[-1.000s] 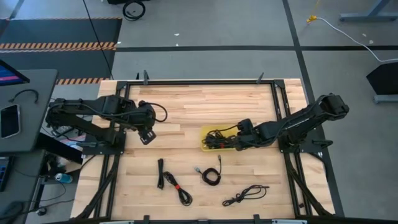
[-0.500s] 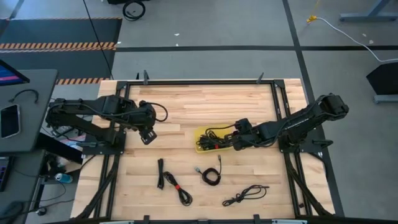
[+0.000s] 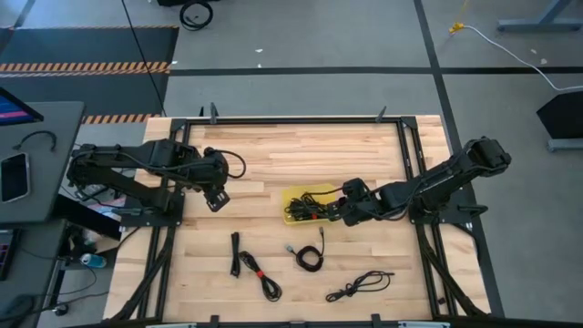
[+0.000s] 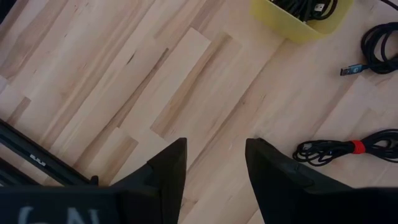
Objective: Pick and place USB-C Cables
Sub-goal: Adjust the yellow bin
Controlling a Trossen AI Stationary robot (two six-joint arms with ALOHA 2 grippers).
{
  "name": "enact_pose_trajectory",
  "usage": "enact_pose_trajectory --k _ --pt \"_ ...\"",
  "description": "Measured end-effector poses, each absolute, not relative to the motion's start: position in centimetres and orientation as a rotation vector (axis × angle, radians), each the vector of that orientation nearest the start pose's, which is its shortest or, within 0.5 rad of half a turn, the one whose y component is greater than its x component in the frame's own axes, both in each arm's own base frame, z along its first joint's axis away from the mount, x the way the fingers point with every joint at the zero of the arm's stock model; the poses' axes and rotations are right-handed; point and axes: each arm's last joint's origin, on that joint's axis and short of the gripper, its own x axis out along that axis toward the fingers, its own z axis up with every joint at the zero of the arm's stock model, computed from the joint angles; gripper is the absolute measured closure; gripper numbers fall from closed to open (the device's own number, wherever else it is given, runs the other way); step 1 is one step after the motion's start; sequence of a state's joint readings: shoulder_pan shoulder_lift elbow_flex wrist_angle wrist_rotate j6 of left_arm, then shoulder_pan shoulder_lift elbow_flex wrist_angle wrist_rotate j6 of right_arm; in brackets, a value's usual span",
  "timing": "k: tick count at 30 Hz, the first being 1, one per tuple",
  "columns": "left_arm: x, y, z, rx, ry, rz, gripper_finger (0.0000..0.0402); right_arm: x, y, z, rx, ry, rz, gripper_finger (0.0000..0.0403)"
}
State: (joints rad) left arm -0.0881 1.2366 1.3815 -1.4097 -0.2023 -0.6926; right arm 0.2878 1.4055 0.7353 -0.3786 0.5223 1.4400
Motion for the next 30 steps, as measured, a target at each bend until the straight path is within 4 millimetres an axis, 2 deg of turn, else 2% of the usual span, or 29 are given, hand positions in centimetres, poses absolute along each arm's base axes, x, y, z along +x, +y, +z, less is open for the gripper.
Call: enact_pose_trajectory --k 5,16,30 --pt "19.6 -1.2 35.6 -0.416 1.152 0.521 0.0230 24.4 5.4 17.7 0.853 0.639 -0.833 0.0403" --pt "19.6 -1.2 35.6 -0.395 1.157 0.507 0.0230 22.4 3.6 16.7 0.754 0.879 -0.982 0.0403" --pt "19.6 -1.2 35.6 -0.394 1.155 0.505 0.0230 22.7 5.4 16.9 0.855 0.817 -0.929 0.0403"
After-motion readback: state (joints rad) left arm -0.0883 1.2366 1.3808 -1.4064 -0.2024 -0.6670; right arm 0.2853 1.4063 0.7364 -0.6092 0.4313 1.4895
